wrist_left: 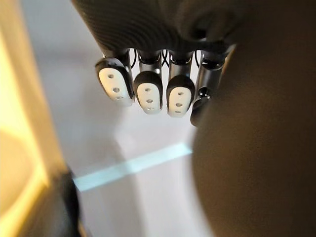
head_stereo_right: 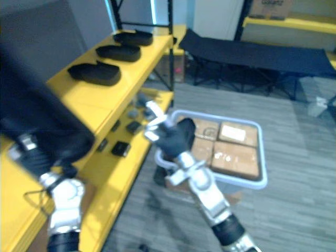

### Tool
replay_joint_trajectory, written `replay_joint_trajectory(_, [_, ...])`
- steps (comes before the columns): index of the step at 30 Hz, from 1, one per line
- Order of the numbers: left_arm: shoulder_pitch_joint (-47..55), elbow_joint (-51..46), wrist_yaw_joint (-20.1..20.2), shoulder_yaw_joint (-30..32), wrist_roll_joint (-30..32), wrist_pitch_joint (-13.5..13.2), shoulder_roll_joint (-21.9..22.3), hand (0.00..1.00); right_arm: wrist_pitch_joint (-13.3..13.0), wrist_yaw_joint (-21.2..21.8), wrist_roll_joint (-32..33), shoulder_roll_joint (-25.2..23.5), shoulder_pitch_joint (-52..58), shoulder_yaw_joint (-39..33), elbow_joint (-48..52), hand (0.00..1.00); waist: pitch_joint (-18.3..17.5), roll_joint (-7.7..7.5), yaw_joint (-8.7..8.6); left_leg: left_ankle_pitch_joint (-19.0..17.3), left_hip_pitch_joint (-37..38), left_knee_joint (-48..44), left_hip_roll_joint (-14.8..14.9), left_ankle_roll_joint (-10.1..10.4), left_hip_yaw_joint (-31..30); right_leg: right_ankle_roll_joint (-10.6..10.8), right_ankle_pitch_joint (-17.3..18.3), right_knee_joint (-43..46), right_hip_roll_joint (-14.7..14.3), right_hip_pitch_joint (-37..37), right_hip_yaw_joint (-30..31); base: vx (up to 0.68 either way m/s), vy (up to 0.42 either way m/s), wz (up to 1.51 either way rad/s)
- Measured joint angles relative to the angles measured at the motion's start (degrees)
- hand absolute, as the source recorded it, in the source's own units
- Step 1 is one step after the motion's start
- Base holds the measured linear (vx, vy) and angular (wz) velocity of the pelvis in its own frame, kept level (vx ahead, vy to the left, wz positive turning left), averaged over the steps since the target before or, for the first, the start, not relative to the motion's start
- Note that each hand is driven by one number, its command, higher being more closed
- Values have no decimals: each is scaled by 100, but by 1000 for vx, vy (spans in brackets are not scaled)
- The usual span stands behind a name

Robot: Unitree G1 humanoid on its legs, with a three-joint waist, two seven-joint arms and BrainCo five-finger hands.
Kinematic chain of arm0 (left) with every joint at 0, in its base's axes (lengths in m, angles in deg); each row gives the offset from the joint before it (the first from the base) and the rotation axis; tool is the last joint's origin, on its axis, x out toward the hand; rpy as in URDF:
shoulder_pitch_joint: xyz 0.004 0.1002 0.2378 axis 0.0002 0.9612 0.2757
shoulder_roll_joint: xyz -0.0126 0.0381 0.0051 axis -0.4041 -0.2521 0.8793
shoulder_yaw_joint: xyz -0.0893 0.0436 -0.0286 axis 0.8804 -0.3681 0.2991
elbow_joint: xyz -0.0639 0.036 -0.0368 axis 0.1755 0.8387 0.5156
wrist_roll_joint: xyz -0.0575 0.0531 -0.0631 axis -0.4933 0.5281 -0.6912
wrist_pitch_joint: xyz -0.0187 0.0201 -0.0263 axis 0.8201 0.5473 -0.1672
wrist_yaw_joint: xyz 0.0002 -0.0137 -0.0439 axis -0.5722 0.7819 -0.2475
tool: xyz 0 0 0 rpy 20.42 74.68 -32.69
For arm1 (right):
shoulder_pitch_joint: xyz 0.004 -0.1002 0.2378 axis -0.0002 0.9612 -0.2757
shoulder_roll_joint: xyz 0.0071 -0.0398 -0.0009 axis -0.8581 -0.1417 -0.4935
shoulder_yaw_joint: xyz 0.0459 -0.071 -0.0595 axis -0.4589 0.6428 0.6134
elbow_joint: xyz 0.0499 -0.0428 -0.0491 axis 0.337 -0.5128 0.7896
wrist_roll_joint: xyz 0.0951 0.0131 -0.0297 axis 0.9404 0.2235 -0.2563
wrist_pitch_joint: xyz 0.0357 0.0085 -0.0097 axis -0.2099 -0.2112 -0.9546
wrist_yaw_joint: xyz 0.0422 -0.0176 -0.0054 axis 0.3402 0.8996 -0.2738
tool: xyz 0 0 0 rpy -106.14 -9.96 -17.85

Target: Walk over and take plastic housings, then place them on the shelf

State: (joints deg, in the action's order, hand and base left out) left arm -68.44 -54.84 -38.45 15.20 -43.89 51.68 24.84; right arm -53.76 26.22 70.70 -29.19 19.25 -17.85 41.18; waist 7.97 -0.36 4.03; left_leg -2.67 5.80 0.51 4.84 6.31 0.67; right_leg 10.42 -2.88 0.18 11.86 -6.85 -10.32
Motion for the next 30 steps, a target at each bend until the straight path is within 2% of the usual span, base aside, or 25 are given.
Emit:
replay_joint_trajectory(5, [239,-16,-109,-80,-57,4,9,100,-112,713,1061,-70,63,-38,425,0,-225,6,13,0,0,17,3,1,21,-32,-22,-19,-6,15,25,0,0,0])
replay_joint_trajectory(8, [239,-17,-106,-79,-43,1,9,100,-145,1000,1535,-87,94,-235,650,0,-263,7,-1,0,7,13,6,1,66,-101,-72,-40,-10,18,89,-27,12,-9])
replay_joint_trajectory(11, [252,-16,-104,66,-44,-41,9,100,-230,967,1659,-89,283,-754,905,0,-286,-16,-24,5,5,121,1,-4,149,-123,-78,-88,-12,68,108,-37,-16,-14])
replay_joint_trajectory(15, [262,-18,-108,286,-43,-168,10,100,-242,531,1479,-95,550,-1526,928,0,-290,-3,-129,176,39,307,20,46,165,-179,-37,-122,-47,107,104,-22,-32,0])
replay_joint_trajectory(17, [352,-75,-110,449,-43,-209,10,100,-269,-224,692,-167,867,-2307,783,0,-308,19,-161,267,47,404,51,71,178,-188,-32,-127,-82,188,107,-18,-36,-4])
replay_joint_trajectory(18, [400,-96,-110,476,-44,-214,10,100,-276,-400,508,-200,952,-2486,691,0,-309,25,-173,272,51,403,57,77,178,-188,-32,-128,-88,190,109,-10,-30,-7])
replay_joint_trajectory(19, [488,-141,-110,523,-44,-215,17,100,-277,-817,39,-256,1127,-2798,508,0,-323,46,-188,276,66,404,70,84,189,-188,-31,-128,-100,184,113,-15,-22,-9])
replay_joint_trajectory(20, [560,-253,-110,562,-48,-212,32,100,-276,-1316,-614,-270,1288,-3018,359,100,-331,61,-197,276,88,405,71,85,227,-198,-25,-130,-101,183,124,-17,-19,-12])
replay_joint_trajectory(23, [765,-692,-113,590,-45,-209,54,100,-270,-1998,-1492,-311,1547,-3178,230,100,-335,71,-248,277,107,430,65,92,299,-212,47,-152,-96,173,139,-32,-25,-15])
replay_joint_trajectory(26, [870,-926,-112,588,-42,-198,71,100,-271,-2236,-1768,-312,1586,-3182,204,100,-357,106,-348,299,114,438,78,119,297,-215,139,-122,-103,174,129,-37,-21,2])
replay_joint_trajectory(30, [921,-1139,-118,594,-36,-189,74,100,-259,-2496,-1952,-343,1601,-3189,-30,100,-395,86,-344,319,119,437,80,116,287,-211,147,-91,-103,183,118,2,-2,1])
